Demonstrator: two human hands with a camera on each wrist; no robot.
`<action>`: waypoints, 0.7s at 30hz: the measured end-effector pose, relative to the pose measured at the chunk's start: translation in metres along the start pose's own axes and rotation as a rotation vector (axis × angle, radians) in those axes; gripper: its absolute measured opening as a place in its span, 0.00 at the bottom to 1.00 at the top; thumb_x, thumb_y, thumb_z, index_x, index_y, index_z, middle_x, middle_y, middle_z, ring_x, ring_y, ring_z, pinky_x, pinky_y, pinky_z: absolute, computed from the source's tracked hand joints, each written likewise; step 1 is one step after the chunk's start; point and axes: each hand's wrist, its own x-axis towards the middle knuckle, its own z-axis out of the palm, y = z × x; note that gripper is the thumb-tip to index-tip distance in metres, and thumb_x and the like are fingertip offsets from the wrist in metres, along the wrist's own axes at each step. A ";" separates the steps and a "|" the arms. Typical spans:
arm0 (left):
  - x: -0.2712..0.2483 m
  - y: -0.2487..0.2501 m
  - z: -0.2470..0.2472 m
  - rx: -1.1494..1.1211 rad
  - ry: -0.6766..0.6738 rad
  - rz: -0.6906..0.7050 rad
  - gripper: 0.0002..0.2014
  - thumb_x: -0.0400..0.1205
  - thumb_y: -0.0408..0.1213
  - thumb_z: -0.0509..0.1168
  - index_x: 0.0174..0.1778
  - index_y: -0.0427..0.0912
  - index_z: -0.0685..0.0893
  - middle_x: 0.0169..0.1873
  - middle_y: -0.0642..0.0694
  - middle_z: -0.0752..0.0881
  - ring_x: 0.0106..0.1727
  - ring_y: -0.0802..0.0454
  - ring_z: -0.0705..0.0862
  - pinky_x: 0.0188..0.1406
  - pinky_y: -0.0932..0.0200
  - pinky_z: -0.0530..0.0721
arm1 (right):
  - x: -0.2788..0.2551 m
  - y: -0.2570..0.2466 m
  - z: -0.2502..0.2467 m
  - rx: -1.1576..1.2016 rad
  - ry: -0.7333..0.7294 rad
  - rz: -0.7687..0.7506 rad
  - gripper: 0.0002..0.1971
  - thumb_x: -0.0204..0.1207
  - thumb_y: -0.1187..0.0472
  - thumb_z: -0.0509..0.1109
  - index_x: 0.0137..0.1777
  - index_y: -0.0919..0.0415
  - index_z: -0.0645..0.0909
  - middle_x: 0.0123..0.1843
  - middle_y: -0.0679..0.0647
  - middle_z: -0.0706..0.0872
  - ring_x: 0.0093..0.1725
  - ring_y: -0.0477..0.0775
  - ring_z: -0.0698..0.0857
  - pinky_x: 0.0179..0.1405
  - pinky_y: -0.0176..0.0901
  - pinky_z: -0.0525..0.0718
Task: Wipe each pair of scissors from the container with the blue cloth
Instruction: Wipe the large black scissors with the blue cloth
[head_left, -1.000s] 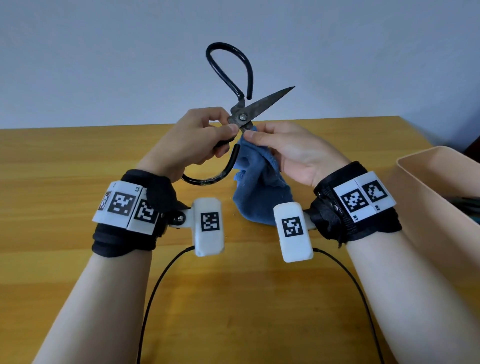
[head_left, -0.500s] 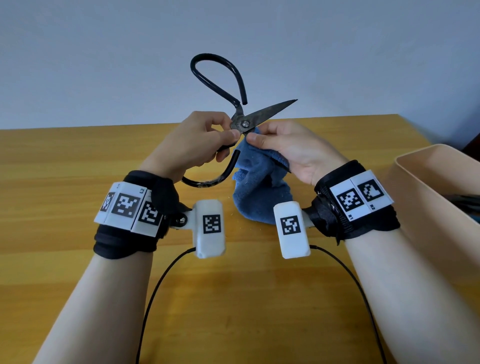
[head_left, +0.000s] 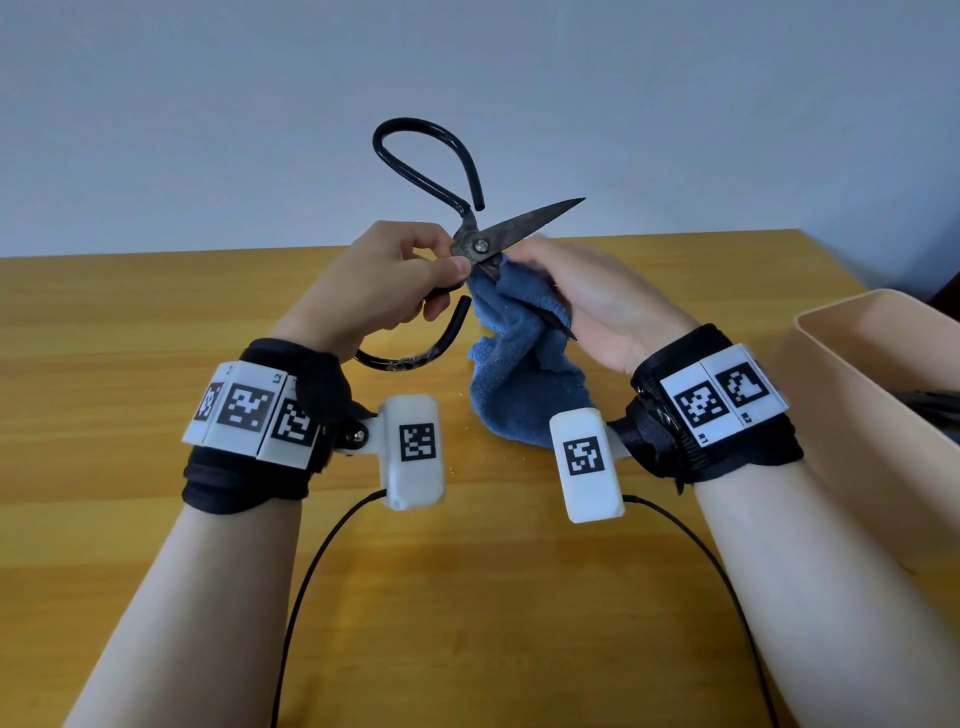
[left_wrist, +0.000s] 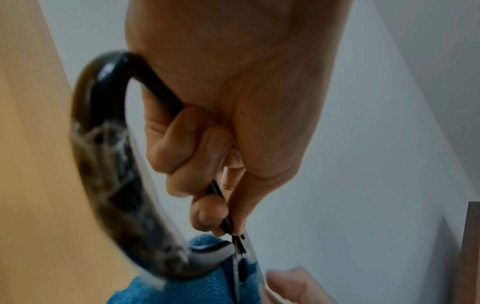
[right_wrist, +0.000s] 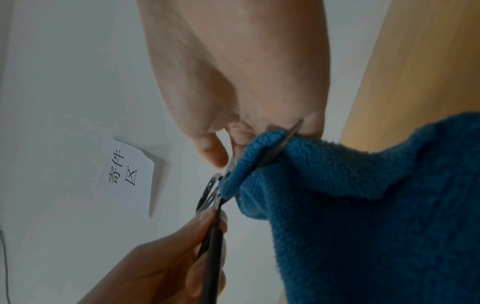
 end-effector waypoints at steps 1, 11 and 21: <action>0.000 0.000 0.000 0.000 0.005 0.001 0.11 0.87 0.43 0.66 0.41 0.43 0.78 0.23 0.48 0.80 0.19 0.57 0.64 0.19 0.67 0.62 | 0.001 -0.001 0.000 0.012 0.027 0.013 0.09 0.82 0.59 0.63 0.46 0.64 0.81 0.45 0.59 0.83 0.41 0.56 0.84 0.37 0.43 0.84; 0.001 -0.003 0.000 -0.005 0.064 -0.012 0.13 0.87 0.44 0.66 0.38 0.44 0.76 0.22 0.49 0.80 0.19 0.56 0.64 0.19 0.65 0.62 | 0.003 0.004 -0.006 -0.058 0.171 -0.132 0.11 0.76 0.72 0.67 0.42 0.57 0.86 0.39 0.50 0.85 0.38 0.46 0.82 0.43 0.45 0.81; 0.000 0.000 0.001 -0.033 0.053 0.007 0.13 0.87 0.43 0.66 0.38 0.45 0.75 0.21 0.50 0.80 0.18 0.58 0.64 0.17 0.66 0.62 | 0.003 0.005 -0.009 0.006 0.038 -0.153 0.08 0.76 0.75 0.72 0.46 0.63 0.87 0.44 0.58 0.90 0.43 0.53 0.89 0.46 0.42 0.89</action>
